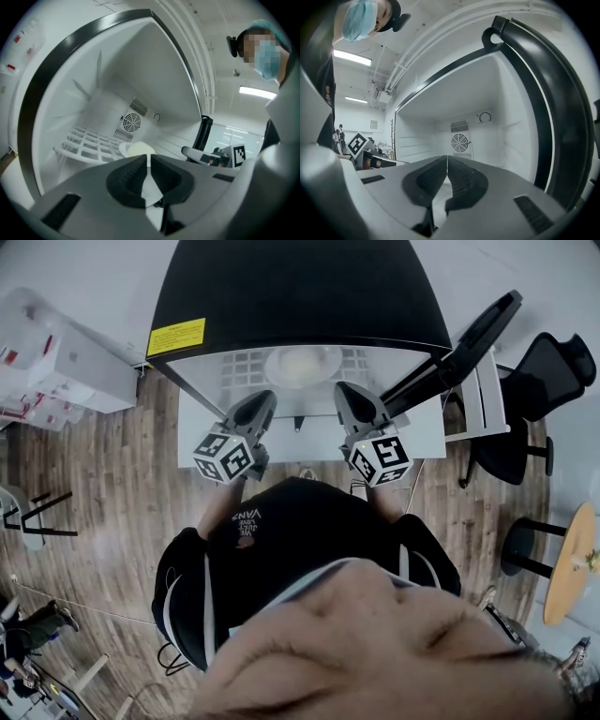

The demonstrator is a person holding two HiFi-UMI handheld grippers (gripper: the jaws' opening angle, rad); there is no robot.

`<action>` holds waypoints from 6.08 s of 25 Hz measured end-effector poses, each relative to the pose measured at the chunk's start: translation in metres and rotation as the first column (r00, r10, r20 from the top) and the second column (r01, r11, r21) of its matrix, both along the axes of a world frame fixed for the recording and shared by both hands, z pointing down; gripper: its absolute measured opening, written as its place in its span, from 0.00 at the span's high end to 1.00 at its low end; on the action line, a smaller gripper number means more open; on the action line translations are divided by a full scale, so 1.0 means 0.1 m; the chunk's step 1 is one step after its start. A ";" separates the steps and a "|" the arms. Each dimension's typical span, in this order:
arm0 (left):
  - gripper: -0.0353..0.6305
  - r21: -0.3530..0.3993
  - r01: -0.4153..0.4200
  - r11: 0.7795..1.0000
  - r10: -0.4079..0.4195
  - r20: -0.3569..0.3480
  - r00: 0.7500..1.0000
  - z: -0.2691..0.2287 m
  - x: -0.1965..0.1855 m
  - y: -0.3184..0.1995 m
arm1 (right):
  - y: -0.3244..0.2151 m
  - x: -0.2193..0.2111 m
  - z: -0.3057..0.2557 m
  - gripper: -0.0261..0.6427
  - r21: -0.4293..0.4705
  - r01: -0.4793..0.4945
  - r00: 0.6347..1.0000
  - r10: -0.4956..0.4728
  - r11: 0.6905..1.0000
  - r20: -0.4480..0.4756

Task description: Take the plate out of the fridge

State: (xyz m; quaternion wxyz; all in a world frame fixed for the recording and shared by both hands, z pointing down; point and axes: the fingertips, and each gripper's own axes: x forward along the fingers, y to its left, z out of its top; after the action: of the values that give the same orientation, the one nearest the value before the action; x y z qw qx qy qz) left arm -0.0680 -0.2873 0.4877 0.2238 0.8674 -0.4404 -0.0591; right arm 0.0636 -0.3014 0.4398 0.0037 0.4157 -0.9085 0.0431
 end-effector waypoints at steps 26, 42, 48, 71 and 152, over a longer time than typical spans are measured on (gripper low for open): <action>0.90 -0.253 0.042 0.967 -0.111 -0.267 0.957 0.20 0.06 -0.21 | -0.15 0.04 0.06 0.94 -0.011 0.062 0.998 -0.061 0.998 0.022; 0.78 -0.340 -0.012 0.940 -0.148 -0.442 0.884 0.16 0.06 -0.31 | -0.22 -0.03 0.01 0.94 -0.001 0.077 0.996 -0.077 0.997 0.034; 0.78 -0.365 -0.024 0.931 -0.165 -0.479 0.862 0.15 0.07 -0.34 | -0.23 -0.02 0.00 0.94 -0.001 0.075 0.997 -0.075 0.997 0.035; 0.88 -0.503 -0.034 0.863 -0.311 -0.584 0.749 0.29 0.06 -0.37 | -0.22 0.01 0.08 0.94 -0.026 0.065 0.997 -0.064 0.998 0.039; 0.90 -0.527 -0.131 0.840 -0.323 -0.678 0.660 0.34 -0.07 0.09 | -0.21 -0.16 0.69 0.71 -0.518 0.157 0.848 0.154 0.841 0.507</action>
State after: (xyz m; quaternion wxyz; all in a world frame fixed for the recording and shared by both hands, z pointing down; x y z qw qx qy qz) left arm -0.0755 -0.2787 0.5219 0.6118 0.6420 -0.3550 -0.2958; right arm 0.0476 -0.3224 0.5093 -0.1295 0.3685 -0.8240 0.4105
